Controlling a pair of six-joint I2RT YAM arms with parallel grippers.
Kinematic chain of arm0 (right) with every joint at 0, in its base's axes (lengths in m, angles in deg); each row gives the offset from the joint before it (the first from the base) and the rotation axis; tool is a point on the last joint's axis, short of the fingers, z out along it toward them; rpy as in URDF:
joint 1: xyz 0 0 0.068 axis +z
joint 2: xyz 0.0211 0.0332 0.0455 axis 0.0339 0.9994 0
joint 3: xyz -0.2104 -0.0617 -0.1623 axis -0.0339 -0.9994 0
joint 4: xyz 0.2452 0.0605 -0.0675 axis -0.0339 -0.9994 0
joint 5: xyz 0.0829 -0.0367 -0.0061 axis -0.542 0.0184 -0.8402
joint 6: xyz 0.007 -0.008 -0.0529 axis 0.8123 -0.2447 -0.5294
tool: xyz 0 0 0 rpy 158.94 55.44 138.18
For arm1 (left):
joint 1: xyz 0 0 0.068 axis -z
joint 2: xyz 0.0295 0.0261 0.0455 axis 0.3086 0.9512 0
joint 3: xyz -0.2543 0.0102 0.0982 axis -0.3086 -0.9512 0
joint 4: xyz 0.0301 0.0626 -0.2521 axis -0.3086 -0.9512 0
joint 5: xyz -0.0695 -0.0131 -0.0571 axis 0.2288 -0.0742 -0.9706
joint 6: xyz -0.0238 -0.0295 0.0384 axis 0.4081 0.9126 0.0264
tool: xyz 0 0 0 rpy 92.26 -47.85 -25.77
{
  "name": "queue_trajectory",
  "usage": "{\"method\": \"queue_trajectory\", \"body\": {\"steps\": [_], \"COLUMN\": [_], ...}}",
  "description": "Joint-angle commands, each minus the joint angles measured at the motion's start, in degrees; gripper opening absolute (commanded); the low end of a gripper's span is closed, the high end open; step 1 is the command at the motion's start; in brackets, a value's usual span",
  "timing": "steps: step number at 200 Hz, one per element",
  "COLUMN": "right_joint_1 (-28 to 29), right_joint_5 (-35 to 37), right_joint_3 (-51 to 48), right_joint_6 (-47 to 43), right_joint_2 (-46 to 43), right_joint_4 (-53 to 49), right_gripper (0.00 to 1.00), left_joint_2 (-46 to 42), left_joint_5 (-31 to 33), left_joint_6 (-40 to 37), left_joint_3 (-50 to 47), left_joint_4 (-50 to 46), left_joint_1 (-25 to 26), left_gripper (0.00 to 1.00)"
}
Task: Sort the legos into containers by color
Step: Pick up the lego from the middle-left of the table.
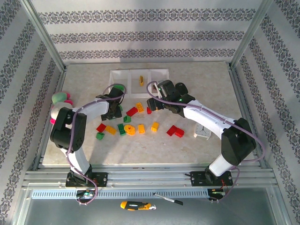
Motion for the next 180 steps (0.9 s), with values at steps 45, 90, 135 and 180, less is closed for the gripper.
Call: {"method": "queue_trajectory", "body": {"steps": [45, 90, 135, 180], "right_joint_1": [0.3, 1.2, 3.0, 3.4], "right_joint_5": [1.7, -0.1, -2.0, -2.1], "right_joint_3": [1.6, 2.8, 3.6, 4.5], "right_joint_6": [-1.4, -1.3, -3.4, -3.7], "right_joint_2": [-0.3, -1.7, -2.5, -2.9], "right_joint_4": [-1.7, -1.4, 2.4, 2.5], "right_gripper": [0.88, 0.88, 0.87, 0.87], "left_joint_2": [-1.3, -6.3, -1.7, 10.3], "left_joint_5": [0.1, 0.4, 0.4, 0.8], "left_joint_6": [-0.7, -5.1, -9.7, -13.3], "left_joint_3": [0.4, 4.6, 17.1, 34.8], "left_joint_4": [-3.0, -4.9, -3.3, -5.5], "left_joint_1": [-0.8, -0.8, -0.9, -1.6], "left_gripper": [0.4, 0.39, 0.38, 0.38]}}
